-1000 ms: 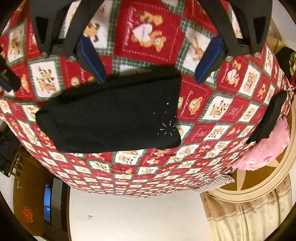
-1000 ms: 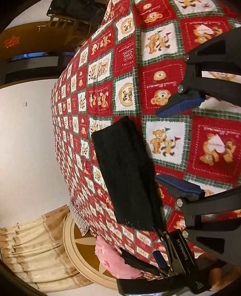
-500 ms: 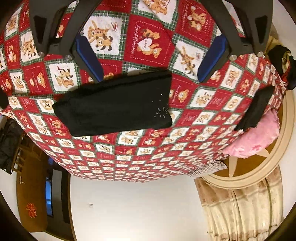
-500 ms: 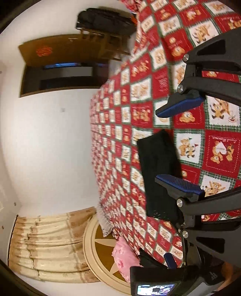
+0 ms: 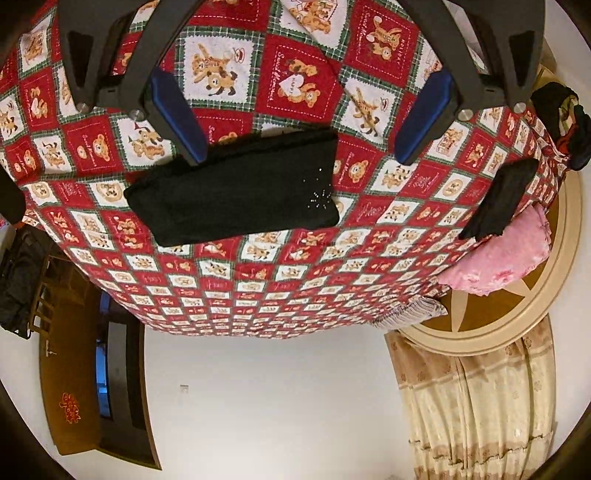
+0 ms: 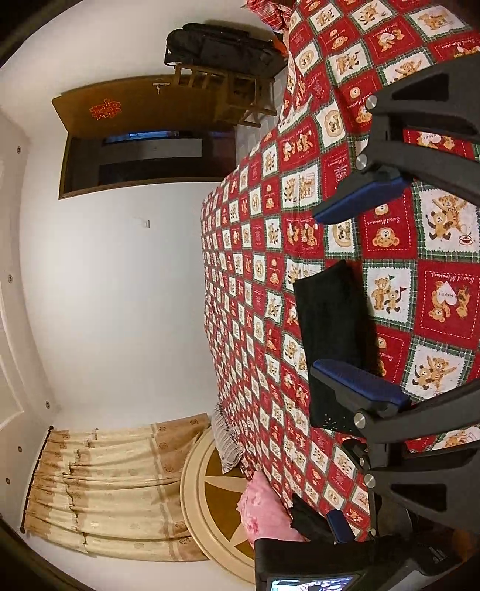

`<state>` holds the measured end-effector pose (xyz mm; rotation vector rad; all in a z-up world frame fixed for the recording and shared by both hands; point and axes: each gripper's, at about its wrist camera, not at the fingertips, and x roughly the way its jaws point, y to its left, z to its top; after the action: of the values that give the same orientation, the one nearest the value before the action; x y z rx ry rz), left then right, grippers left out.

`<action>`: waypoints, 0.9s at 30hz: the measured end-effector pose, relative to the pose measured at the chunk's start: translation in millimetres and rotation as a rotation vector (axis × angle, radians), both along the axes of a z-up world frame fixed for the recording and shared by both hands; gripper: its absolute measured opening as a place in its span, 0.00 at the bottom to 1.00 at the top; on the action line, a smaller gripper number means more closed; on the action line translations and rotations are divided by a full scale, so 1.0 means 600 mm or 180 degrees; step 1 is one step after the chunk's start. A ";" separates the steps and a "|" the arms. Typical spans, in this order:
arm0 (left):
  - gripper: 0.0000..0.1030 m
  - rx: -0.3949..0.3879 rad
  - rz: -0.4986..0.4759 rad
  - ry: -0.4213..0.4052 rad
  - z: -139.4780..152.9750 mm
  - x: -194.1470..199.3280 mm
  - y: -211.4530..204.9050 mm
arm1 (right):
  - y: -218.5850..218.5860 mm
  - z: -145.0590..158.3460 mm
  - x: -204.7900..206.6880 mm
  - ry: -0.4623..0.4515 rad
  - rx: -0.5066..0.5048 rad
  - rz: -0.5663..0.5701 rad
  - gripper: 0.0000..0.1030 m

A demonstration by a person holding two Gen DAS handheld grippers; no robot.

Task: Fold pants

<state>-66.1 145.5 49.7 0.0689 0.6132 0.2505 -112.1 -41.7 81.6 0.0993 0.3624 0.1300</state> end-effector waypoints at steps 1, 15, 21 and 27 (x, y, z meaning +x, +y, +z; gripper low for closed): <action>1.00 -0.0001 -0.0003 -0.0011 0.002 -0.002 -0.001 | -0.001 0.001 -0.002 -0.0011 0.0009 -0.0012 0.74; 1.00 -0.0026 0.0013 -0.0034 0.006 -0.005 -0.002 | -0.010 0.004 -0.003 -0.0031 0.0065 -0.0074 0.74; 1.00 0.0000 0.0008 -0.0074 0.010 -0.007 -0.005 | -0.009 0.005 -0.005 -0.0046 0.0051 -0.0072 0.74; 1.00 -0.0007 0.0010 -0.0065 0.013 -0.008 -0.007 | -0.009 0.005 -0.005 -0.0044 0.0047 -0.0068 0.74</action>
<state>-70.7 141.3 57.3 0.0632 0.5934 0.2531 -115.0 -47.4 84.8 0.1167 0.3466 0.1121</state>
